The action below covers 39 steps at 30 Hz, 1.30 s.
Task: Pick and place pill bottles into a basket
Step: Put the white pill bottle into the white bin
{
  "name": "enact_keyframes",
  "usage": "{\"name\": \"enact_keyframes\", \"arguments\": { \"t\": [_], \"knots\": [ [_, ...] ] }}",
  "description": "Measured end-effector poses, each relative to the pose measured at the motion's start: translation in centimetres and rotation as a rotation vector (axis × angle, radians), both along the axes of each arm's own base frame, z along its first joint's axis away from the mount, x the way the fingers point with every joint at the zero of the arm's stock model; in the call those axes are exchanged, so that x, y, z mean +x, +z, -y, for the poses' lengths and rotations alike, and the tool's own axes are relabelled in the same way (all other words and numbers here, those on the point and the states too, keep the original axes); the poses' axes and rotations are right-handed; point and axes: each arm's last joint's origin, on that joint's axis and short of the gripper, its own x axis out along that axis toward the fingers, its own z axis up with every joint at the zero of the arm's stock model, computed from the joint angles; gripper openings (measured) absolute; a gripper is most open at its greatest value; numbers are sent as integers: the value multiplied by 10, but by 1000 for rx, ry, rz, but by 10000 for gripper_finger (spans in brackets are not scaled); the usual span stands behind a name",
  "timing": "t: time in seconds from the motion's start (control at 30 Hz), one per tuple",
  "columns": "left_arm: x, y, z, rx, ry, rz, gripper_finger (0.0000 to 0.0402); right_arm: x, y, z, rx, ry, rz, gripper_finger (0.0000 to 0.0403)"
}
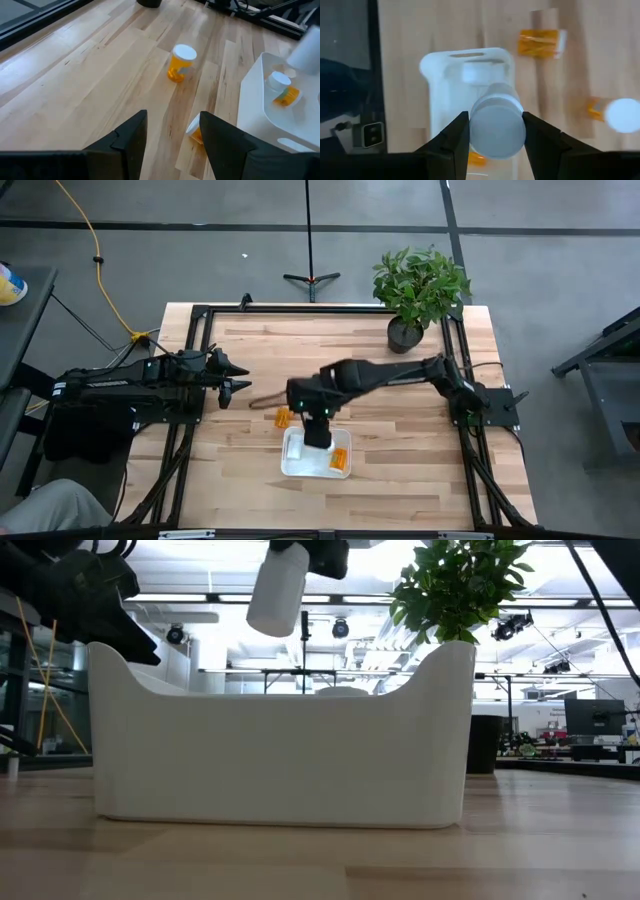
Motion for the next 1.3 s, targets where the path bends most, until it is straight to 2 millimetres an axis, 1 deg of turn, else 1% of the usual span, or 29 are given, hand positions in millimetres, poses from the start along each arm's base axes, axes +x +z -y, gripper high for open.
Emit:
{"name": "enact_keyframes", "arguments": {
  "t": [0.13, 0.23, 0.3, 0.4, 0.6, 0.7, 0.9, 0.97, 1.1, 1.2, 1.3],
  "knots": [
    [0, 0, 0, 0, 0, 0, 216, -2, -9, -20, -3, -6, -30, 142],
    [0, 0, 0, -1, 0, 0, 216, -5, -14, -30, 0, -11, -57, 142],
    [0, 0, 0, -1, 0, 0, 216, -4, -21, -36, 3, -14, -65, 142],
    [0, 0, 0, -1, 1, 1, 216, -6, -36, -42, 4, -30, -111, 142],
    [0, 0, 0, -1, 1, 1, 216, 0, -72, -53, 55, -67, -123, 142],
    [0, 0, 0, -2, 1, 1, 216, 2, -84, -57, 89, -91, -116, 142],
    [0, 0, 0, -21, 11, 5, 216, -7, -104, -67, 102, -98, -196, 142],
    [0, 0, 0, -22, 10, 5, 216, -11, -108, -72, 102, -85, -214, 142],
    [0, 0, 0, -22, 10, 5, 216, -13, -109, -77, 102, -71, -221, 144],
    [0, 0, 0, -23, 10, 5, 216, -13, -110, -76, 96, -78, -219, 161],
    [0, 0, 0, -28, 1, 6, 216, -13, -109, -76, 102, -78, -221, 187]
  ]
}}
